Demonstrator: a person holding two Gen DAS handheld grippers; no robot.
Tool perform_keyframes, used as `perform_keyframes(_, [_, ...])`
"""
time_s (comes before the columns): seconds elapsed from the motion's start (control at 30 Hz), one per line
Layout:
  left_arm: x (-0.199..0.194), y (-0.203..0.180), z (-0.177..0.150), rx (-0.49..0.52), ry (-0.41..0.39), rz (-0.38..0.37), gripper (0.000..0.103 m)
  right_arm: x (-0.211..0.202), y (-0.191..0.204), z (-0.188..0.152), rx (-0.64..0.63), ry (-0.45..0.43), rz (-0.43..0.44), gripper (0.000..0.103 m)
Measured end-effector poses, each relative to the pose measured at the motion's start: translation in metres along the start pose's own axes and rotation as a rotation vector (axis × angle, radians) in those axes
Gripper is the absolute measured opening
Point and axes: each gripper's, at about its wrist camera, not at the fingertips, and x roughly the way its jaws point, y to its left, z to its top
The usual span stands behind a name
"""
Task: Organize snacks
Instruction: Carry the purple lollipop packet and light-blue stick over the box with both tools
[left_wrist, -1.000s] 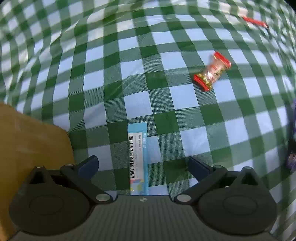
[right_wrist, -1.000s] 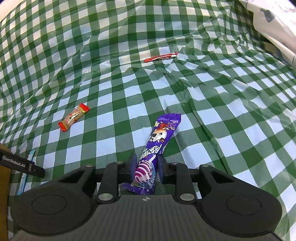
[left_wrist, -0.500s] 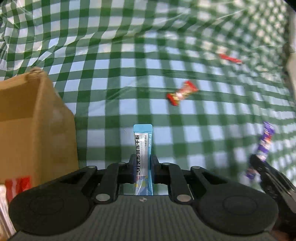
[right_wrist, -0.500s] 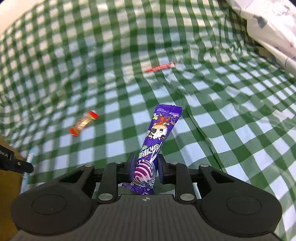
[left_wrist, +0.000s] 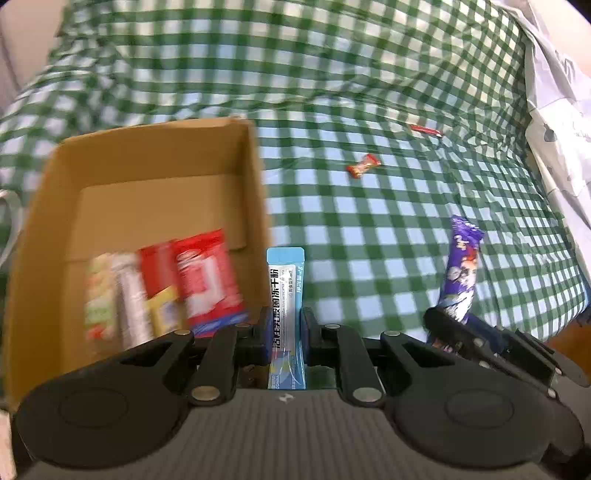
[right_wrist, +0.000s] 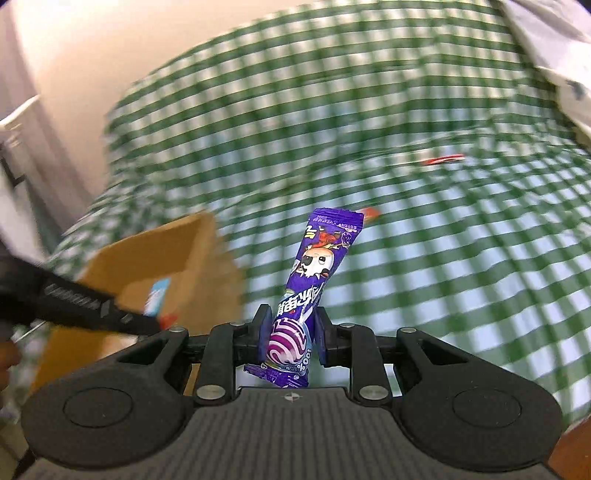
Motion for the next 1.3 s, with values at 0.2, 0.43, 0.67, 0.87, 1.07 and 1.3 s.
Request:
perform_keyframes(0.2, [-0.067,0.052,-0.054,-0.033,-0.085,0.053,0.016,-0.035,0.079,-0.026,-0.110,0.034,0.117,0.026])
perform_keyframes(0.43, [-0.112,0.096,-0.104,-0.093,-0.163,0.076,0.016,-0.059,0.138,-0.044,-0.216,0.057,0.157,0.026])
perform_keyframes(0.67, [-0.126,0.113,-0.123,-0.115,-0.202,0.053,0.016,-0.082,0.161,-0.052,-0.277,0.036,0.139,0.026])
perform_keyframes(0.87, [-0.131,0.113,-0.129,-0.116,-0.227,0.031,0.016,-0.091,0.166,-0.054,-0.298,0.025,0.112,0.026])
perform_keyframes(1.07, [-0.132,0.118,-0.132,-0.127,-0.230,0.029,0.016,-0.089,0.174,-0.055,-0.324,0.029,0.107,0.026])
perform_keyframes(1.3, [-0.130,0.122,-0.131,-0.136,-0.228,0.034,0.016,-0.088,0.176,-0.057,-0.327,0.036,0.102,0.026])
